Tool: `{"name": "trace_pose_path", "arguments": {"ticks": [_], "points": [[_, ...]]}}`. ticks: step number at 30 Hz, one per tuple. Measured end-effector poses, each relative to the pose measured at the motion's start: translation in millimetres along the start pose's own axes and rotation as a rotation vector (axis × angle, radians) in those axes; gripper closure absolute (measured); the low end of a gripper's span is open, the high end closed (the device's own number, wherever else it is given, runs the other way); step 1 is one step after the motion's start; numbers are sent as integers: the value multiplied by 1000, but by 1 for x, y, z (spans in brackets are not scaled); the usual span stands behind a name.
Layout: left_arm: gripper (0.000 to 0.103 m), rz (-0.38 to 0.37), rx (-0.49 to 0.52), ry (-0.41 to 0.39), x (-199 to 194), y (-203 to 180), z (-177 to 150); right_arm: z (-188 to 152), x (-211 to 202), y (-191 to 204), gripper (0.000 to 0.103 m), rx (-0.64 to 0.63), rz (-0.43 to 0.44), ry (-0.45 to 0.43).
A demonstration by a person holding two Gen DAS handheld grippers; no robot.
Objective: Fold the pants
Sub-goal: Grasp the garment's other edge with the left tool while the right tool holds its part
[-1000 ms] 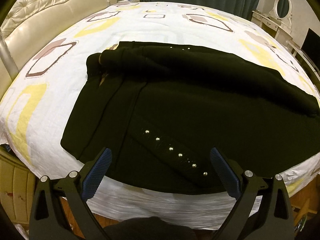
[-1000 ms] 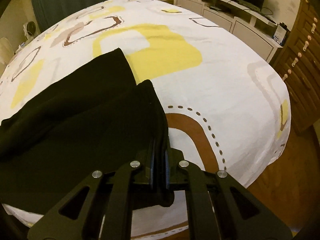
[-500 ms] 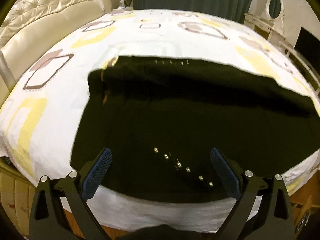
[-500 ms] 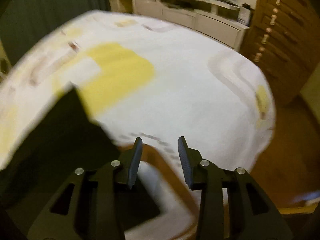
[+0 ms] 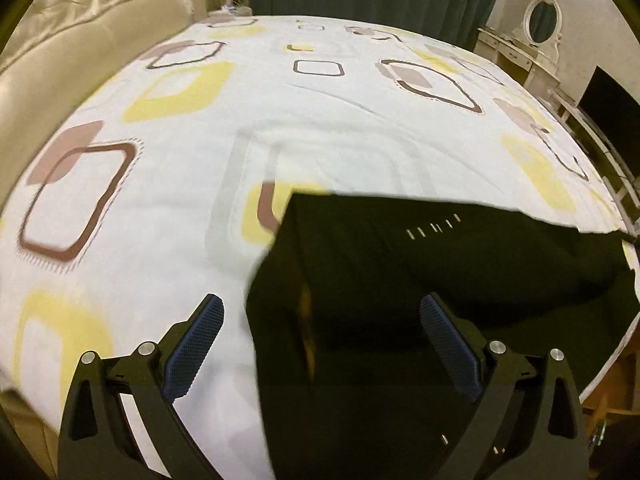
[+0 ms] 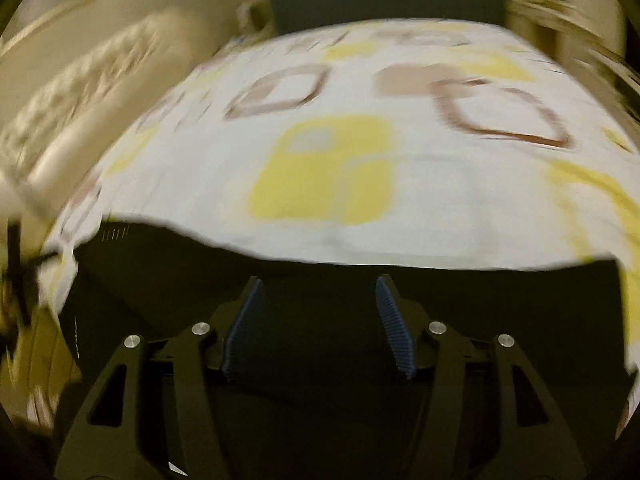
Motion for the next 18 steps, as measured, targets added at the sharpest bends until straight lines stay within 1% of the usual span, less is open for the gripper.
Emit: {"name": "trace_pose_path", "arguments": {"ticks": [1,3,5,7,8,12,15,18], "points": [[5,-19,17,9,8,4,8,1,12,10,45,-24,14,20],[5,-47,84,39,30,7,20,2,35,32,44,-71,30,66],[5,-62,134,86,54,10,26,7,54,40,44,-112,28,99],[5,-91,134,141,73,15,31,11,66,42,44,-138,35,119],[5,-125,126,165,82,17,33,14,71,43,44,-144,45,127],[5,-210,111,180,98,19,41,21,89,47,42,-161,83,156],[5,-246,120,183,105,14,45,25,100,48,41,-166,119,178],[5,-287,114,210,112,7,44,30,112,52,41,-194,129,202]]}}
Point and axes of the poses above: each gripper's, at about its wrist camera, not at the fingertips, and x roughly the way its jaws point, y to its left, z to its top, the point moved 7 cm from there along x, roughly the way its jaws point, and after that the axes turned 2 degrees about -y, right-handed, at the moved point
